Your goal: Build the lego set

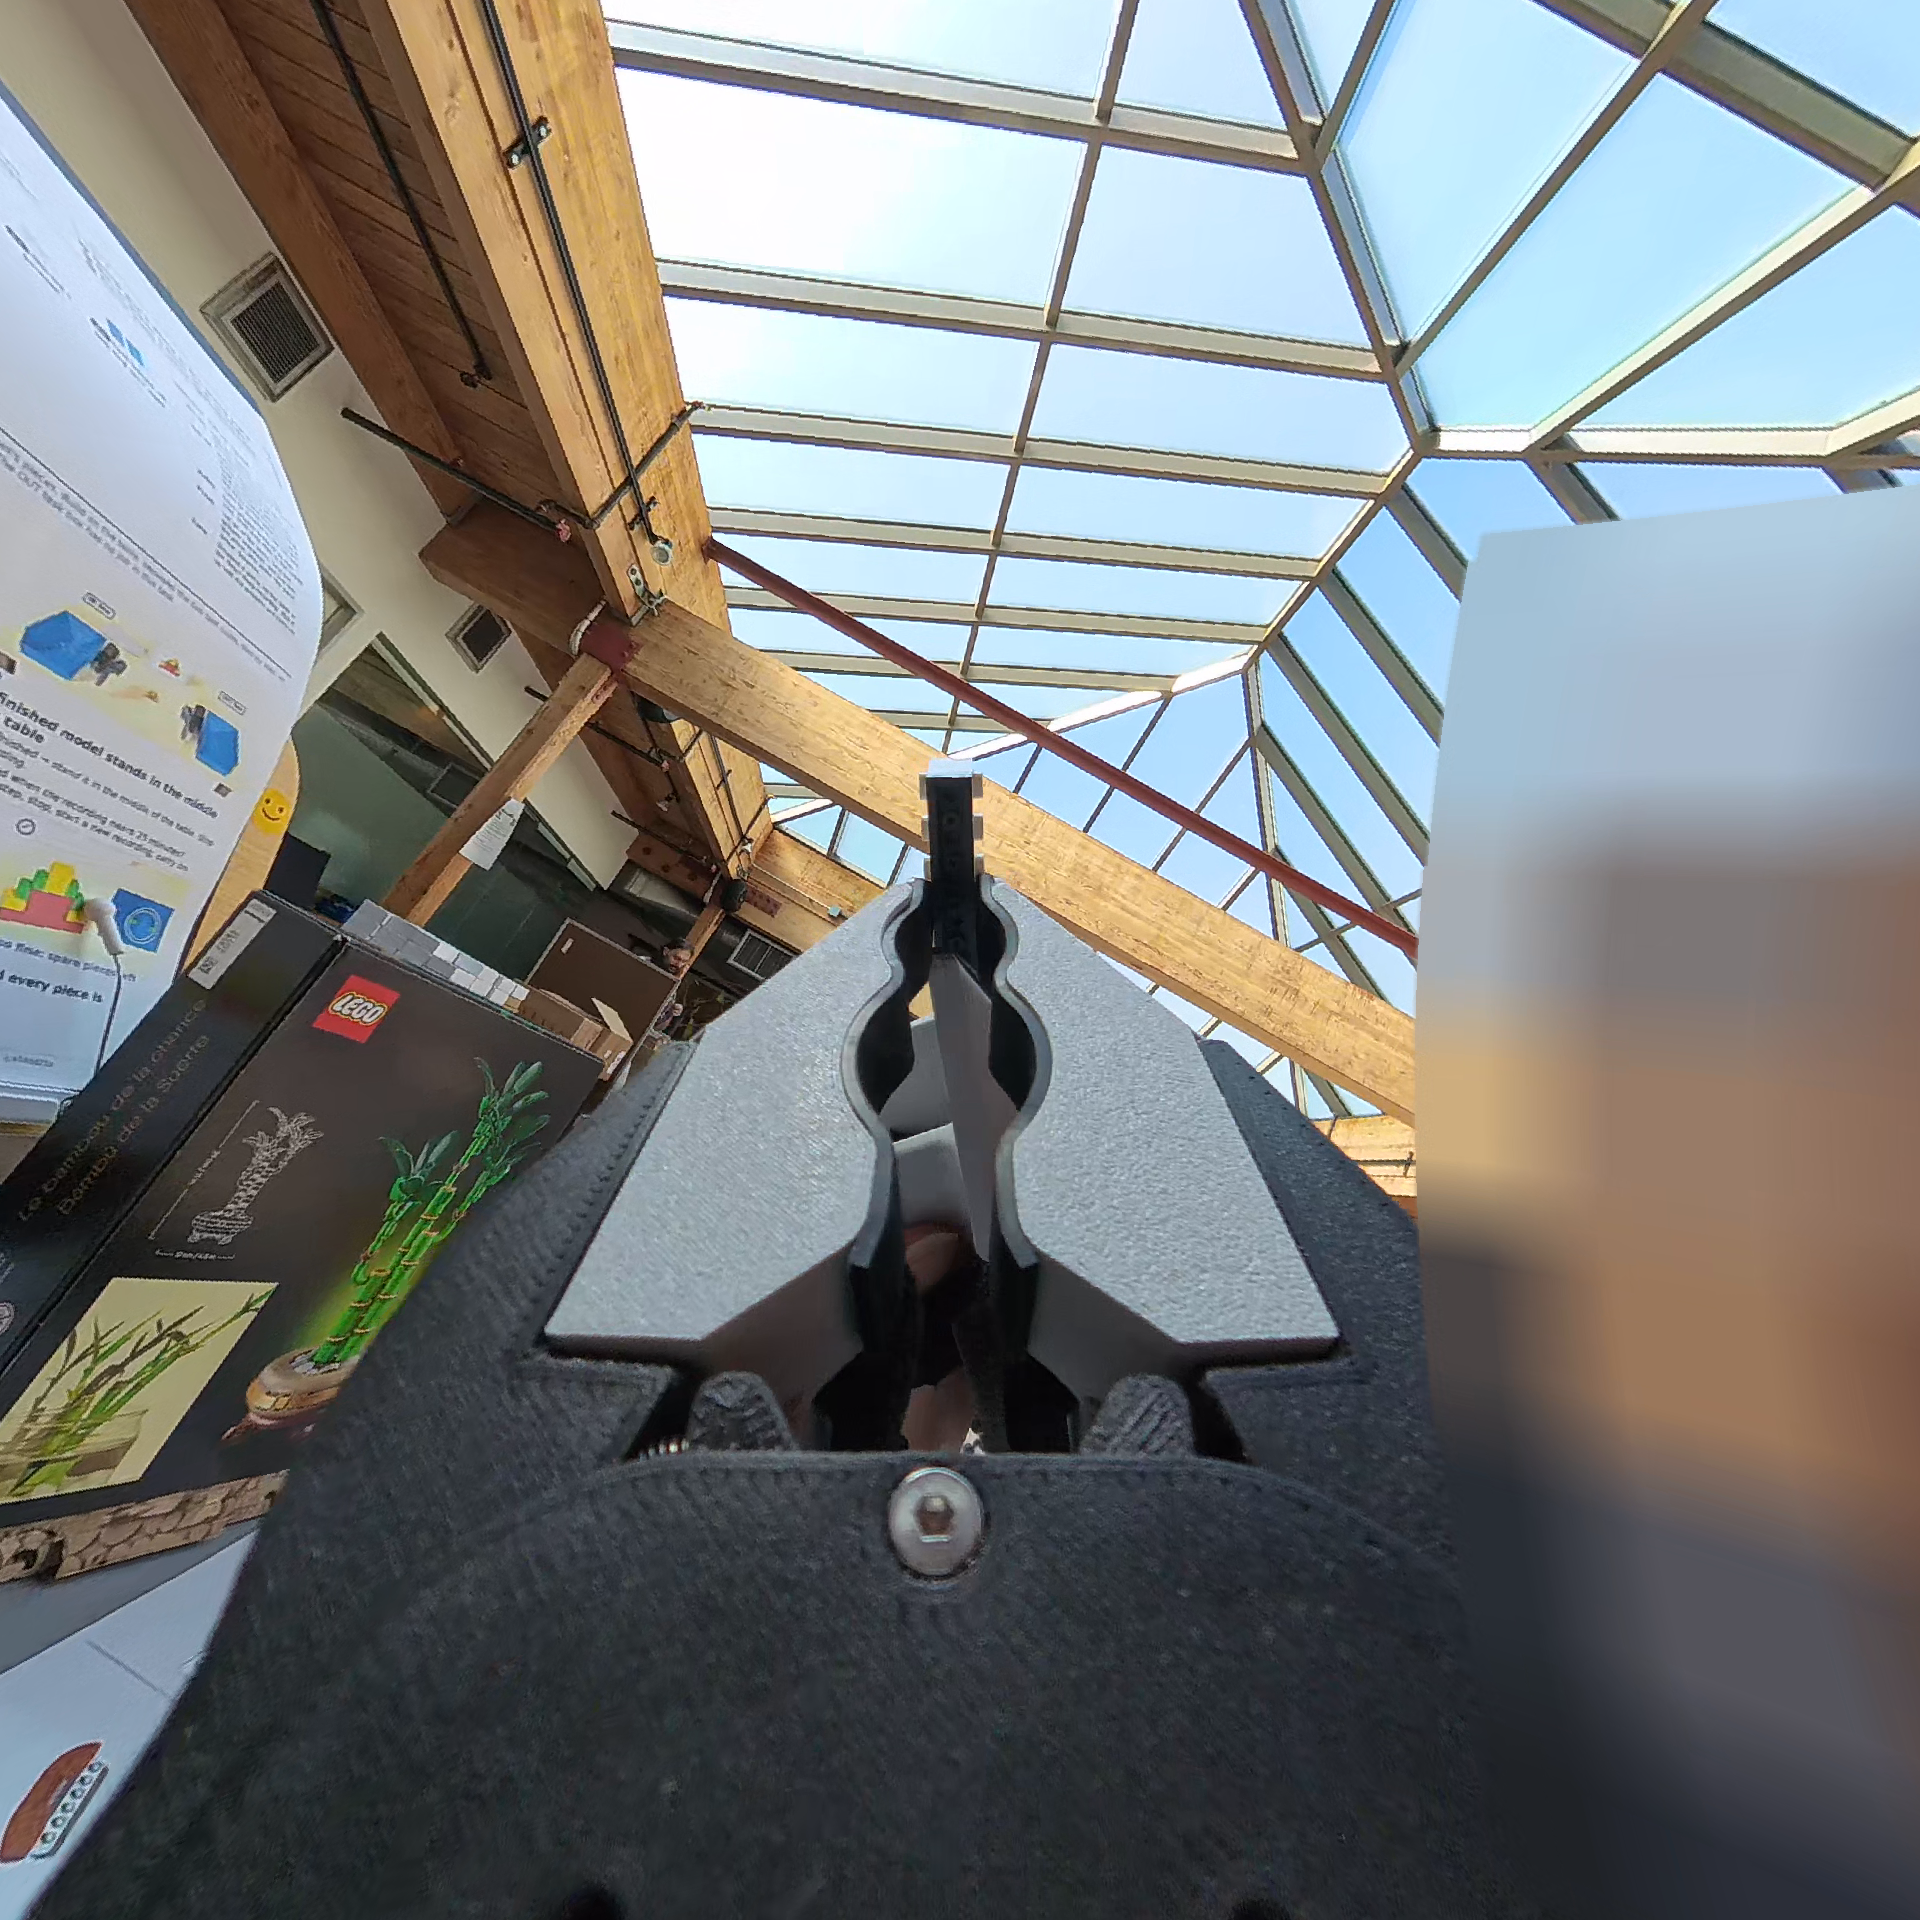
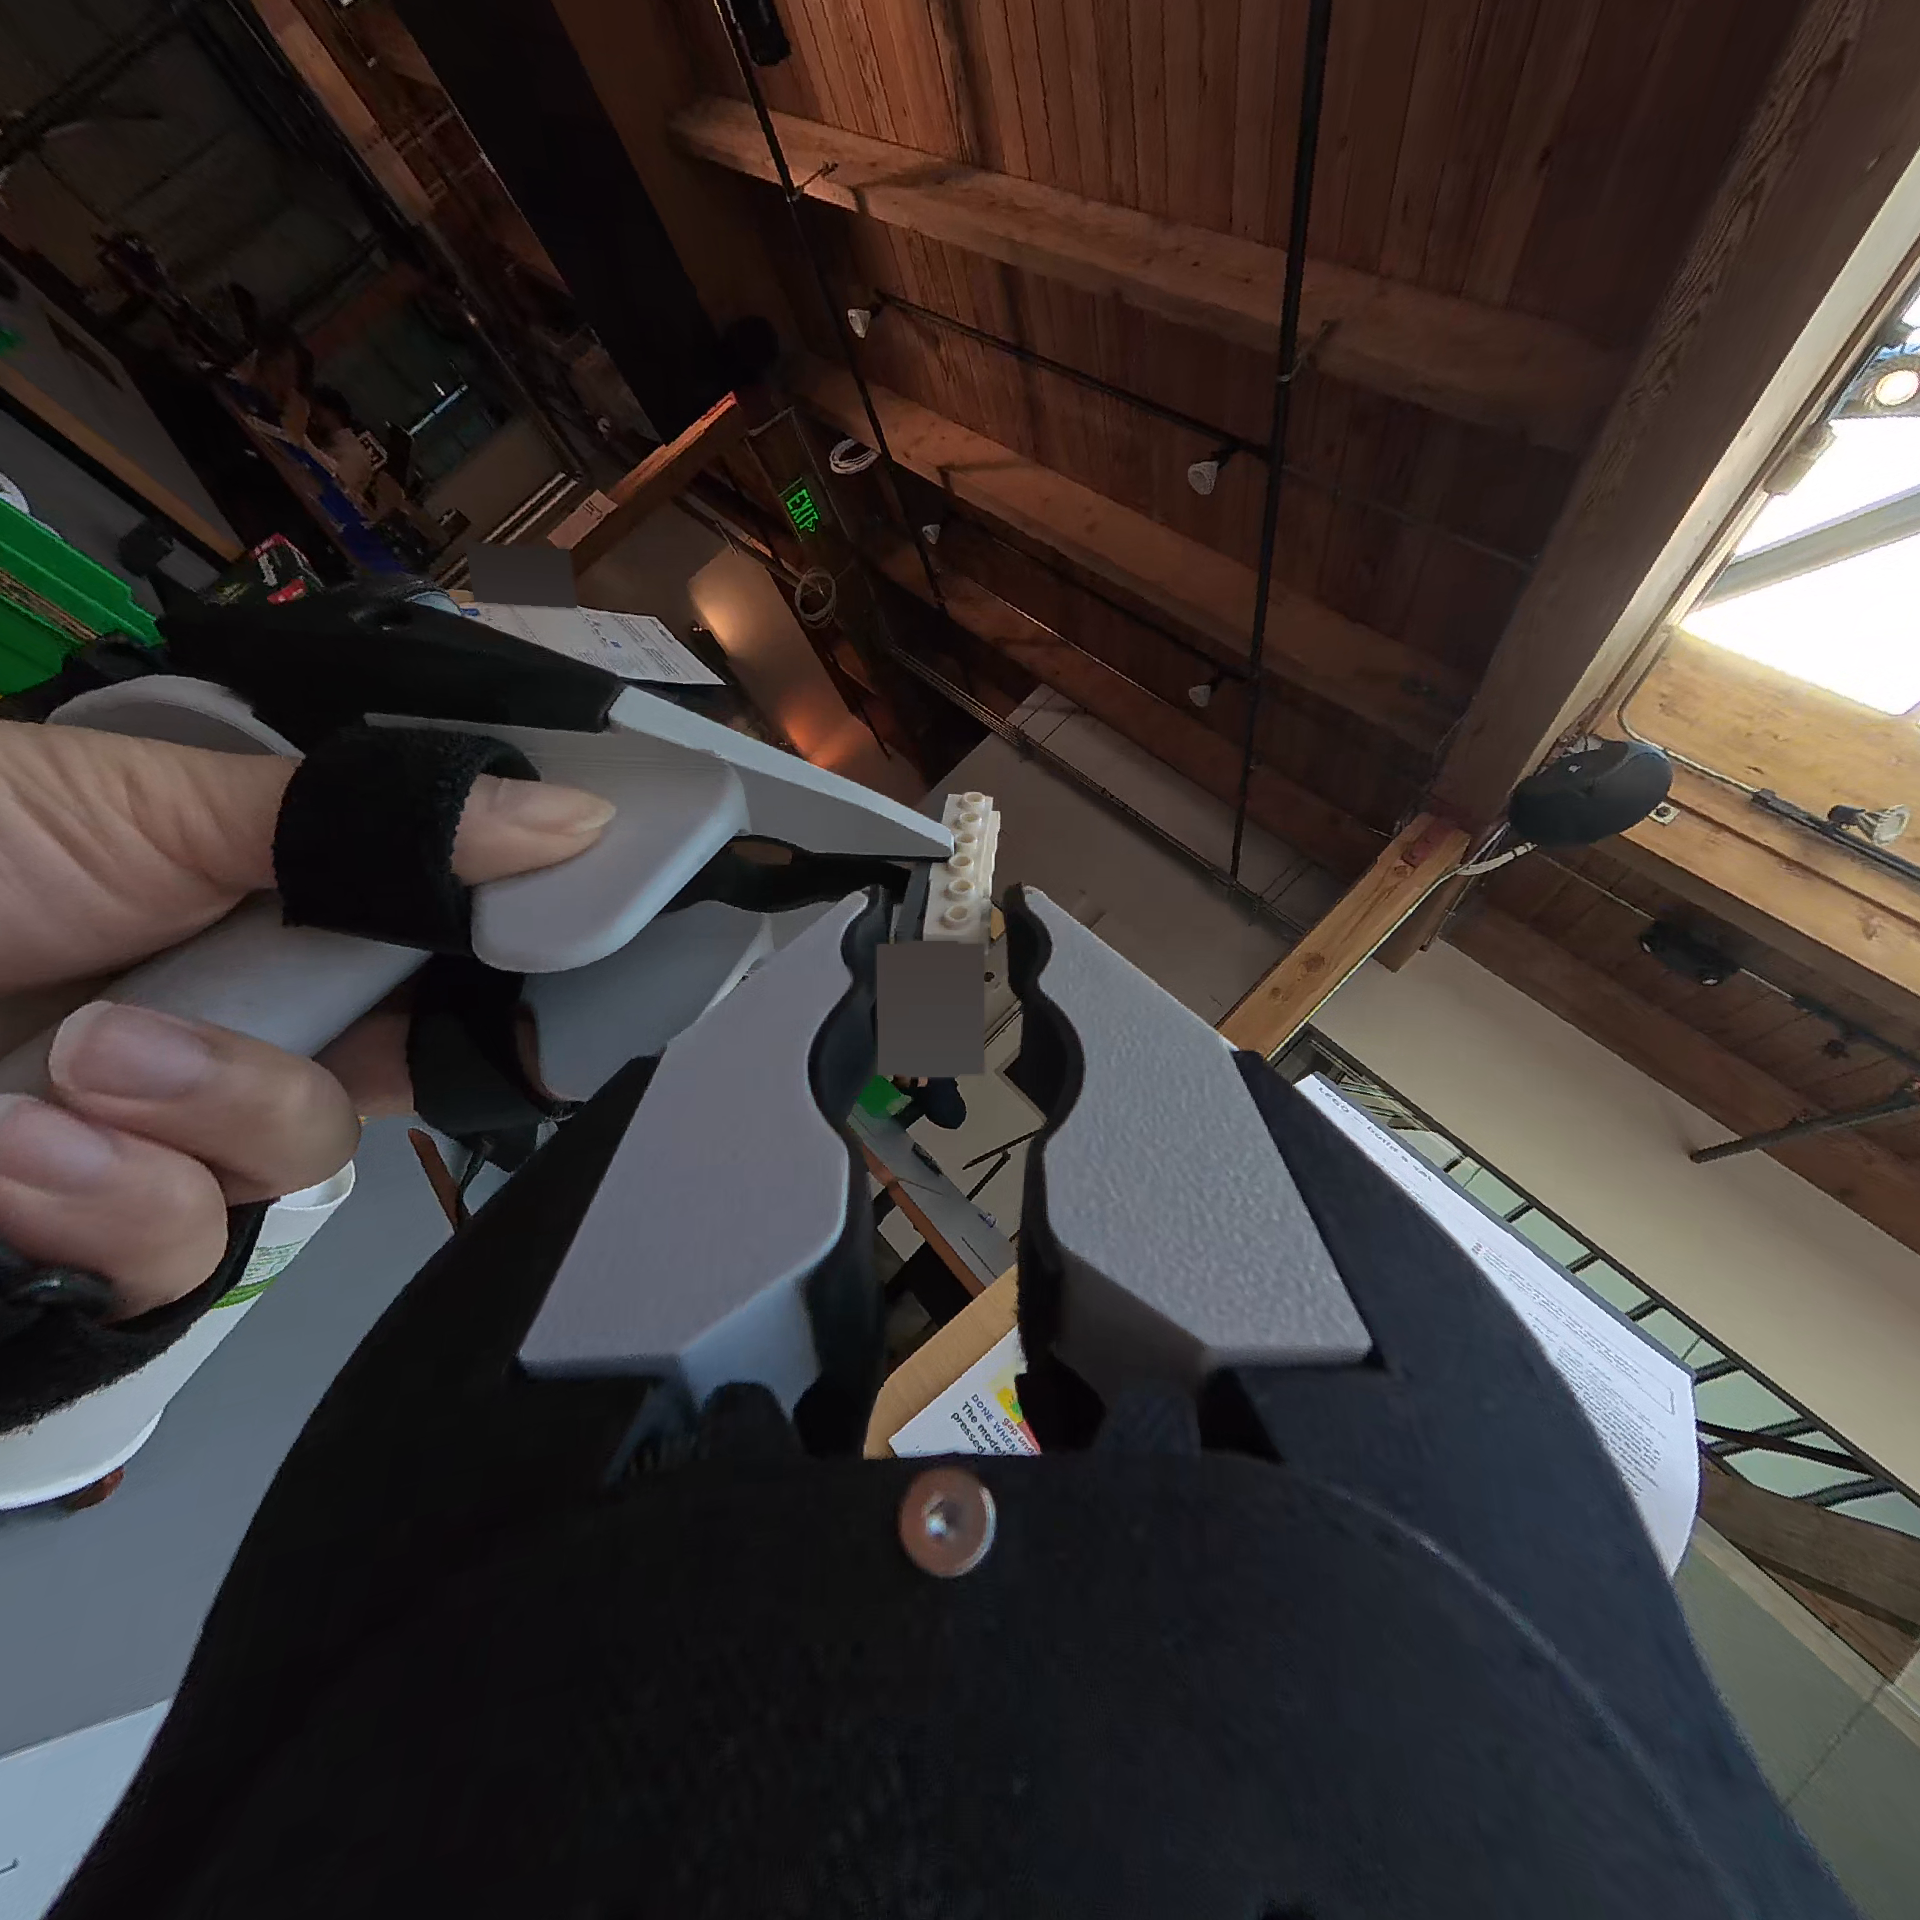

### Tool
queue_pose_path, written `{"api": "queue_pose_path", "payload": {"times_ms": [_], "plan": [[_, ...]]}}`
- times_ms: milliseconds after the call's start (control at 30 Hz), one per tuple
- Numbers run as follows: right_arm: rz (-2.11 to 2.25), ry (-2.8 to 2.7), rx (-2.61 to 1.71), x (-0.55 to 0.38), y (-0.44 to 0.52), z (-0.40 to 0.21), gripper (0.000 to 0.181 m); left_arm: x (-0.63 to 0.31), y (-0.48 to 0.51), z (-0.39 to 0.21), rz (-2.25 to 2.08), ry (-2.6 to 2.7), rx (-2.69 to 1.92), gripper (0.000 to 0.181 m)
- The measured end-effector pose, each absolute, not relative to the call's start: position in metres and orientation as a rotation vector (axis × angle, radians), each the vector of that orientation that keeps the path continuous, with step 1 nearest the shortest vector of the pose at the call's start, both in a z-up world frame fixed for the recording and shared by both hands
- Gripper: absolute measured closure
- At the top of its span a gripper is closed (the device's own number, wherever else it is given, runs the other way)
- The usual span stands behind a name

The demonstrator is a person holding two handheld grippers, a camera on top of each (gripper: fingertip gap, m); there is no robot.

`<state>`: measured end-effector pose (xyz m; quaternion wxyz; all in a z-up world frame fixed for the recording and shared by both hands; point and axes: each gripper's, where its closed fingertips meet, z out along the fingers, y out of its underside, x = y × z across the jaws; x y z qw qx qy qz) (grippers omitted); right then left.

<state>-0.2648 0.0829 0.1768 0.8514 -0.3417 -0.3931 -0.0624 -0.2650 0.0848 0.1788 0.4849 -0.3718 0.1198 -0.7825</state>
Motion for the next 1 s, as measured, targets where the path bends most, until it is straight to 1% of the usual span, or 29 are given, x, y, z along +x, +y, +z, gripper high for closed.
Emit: {"api": "queue_pose_path", "payload": {"times_ms": [33, 400, 1000], "plan": [[-0.137, -0.833, -0.725, -0.265, 0.084, 0.176, 0.166, -0.265, 0.085, 0.178, -1.915, 0.289, -0.905, 0.176], [-0.190, -0.819, -0.739, -0.263, 0.088, 0.173, 0.166, -0.264, 0.086, 0.176, -1.933, 0.260, -0.902, 0.176], [-0.084, -0.888, -0.779, -0.258, 0.093, 0.164, 0.169, -0.259, 0.091, 0.168, -1.895, 0.267, -0.928, 0.176]]}}
